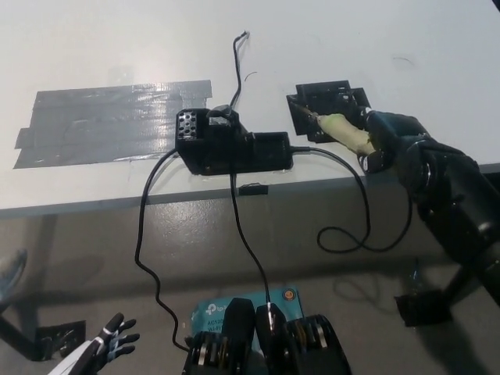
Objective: The robot uses its right hand to grab and lift the soldering gun kept on the middle of the table and puts it in its base
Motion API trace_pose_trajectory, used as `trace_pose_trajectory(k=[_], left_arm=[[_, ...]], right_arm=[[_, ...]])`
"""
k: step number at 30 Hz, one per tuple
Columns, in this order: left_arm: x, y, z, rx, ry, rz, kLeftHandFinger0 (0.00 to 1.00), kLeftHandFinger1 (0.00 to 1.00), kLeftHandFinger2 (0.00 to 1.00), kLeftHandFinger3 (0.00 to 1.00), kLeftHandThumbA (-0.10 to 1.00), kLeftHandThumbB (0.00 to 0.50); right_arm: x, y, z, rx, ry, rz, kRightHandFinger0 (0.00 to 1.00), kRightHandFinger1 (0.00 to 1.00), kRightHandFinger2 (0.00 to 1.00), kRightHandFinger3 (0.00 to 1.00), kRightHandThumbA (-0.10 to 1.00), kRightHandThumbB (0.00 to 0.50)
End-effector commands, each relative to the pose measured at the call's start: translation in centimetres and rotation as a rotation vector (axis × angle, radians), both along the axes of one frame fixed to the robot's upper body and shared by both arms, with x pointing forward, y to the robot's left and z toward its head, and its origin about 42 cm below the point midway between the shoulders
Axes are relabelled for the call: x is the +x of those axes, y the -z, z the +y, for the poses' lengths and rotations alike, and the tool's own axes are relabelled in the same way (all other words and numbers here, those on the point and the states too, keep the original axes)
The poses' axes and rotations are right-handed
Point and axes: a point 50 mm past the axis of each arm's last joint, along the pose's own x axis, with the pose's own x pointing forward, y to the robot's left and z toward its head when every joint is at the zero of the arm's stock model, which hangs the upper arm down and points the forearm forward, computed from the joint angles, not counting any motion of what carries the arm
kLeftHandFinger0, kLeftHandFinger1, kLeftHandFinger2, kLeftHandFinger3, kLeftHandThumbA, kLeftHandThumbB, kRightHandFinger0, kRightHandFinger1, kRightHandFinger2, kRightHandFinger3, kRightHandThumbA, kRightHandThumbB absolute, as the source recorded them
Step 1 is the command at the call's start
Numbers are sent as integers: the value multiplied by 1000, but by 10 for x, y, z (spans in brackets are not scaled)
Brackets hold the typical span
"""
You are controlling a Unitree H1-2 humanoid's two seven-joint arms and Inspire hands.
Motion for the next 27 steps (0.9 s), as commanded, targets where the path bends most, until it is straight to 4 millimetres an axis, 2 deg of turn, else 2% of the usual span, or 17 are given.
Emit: trace_pose_trajectory(k=[1, 4, 5, 6, 7, 9, 11, 13, 17, 18, 19, 20, 21, 22, 23, 24, 27], left_arm=[[4, -13, 8, -1, 68, 2, 1000, 1000, 1000, 1000, 1000, 500], [4, -14, 8, -4, 69, 2, 1000, 1000, 1000, 1000, 1000, 500], [4, -14, 8, -2, 69, 1, 1000, 1000, 1000, 1000, 1000, 500], [4, -14, 8, 0, 70, 1, 1000, 1000, 1000, 1000, 1000, 500], [5, -14, 8, 5, 69, -1, 1000, 1000, 1000, 1000, 1000, 500], [5, -14, 8, 6, 70, 0, 1000, 1000, 1000, 1000, 1000, 500], [7, -14, 7, 11, 74, 0, 1000, 1000, 1000, 1000, 1000, 500], [7, -14, 6, -6, 77, -1, 1000, 1000, 1000, 1000, 1000, 500], [8, -14, 6, -3, 82, 1, 1000, 1000, 1000, 1000, 1000, 500], [8, -14, 6, 0, 85, 0, 1000, 1000, 1000, 1000, 1000, 500], [10, -15, 6, 8, 93, 1, 1000, 1000, 1000, 1000, 1000, 500], [10, -15, 6, 11, 95, 2, 1000, 1000, 1000, 1000, 1000, 500], [10, -15, 6, 10, 95, 2, 1000, 1000, 1000, 1000, 1000, 500], [11, -15, 5, 7, 95, 1, 1000, 1000, 1000, 1000, 1000, 500], [10, -15, 5, 7, 96, 1, 1000, 1000, 1000, 1000, 1000, 500], [10, -14, 6, 8, 96, 4, 1000, 1000, 1000, 1000, 1000, 500], [10, -14, 6, 8, 97, 7, 1000, 1000, 1000, 1000, 1000, 500]], right_arm=[[-28, 76, -26, -161, 102, 401, 1000, 1000, 1000, 1000, 627, 469], [-28, 75, -26, -173, 104, 384, 1000, 1000, 1000, 1000, 585, 442], [-29, 76, -26, -185, 112, 339, 673, 858, 1000, 1000, 516, 412], [-30, 77, -27, -191, 113, 302, 305, 567, 867, 1000, 451, 374], [-32, 77, -27, -196, 109, 268, 127, 348, 662, 1000, 407, 323], [-35, 78, -27, -195, 112, 245, 111, 259, 561, 1000, 362, 250], [-35, 79, -29, -182, 124, 239, 3, 129, 430, 1000, 337, 236], [-36, 83, -29, -210, 126, 269, 0, 0, 229, 1000, 348, 276], [-39, 88, -29, -204, 138, 294, 0, 0, 78, 1000, 283, 291], [-39, 89, -28, -207, 140, 300, 0, 0, 82, 1000, 198, 249], [-41, 92, -27, -246, 131, 305, 0, 0, 68, 1000, -94, 156], [-41, 92, -27, -270, 120, 301, 0, 17, 75, 1000, -95, 144], [-41, 92, -26, -301, 112, 306, 41, 116, 99, 921, -9, 202], [-40, 92, -26, -375, 93, 318, 30, 211, 105, 633, -10, 299], [-40, 93, -25, -404, 89, 313, 10, 262, 88, 506, -47, 321], [-40, 96, -26, -459, 88, 304, 0, 194, 97, 1000, -92, 190], [-43, 98, -26, -534, 72, 300, 0, 208, 175, 1000, -82, 92]])
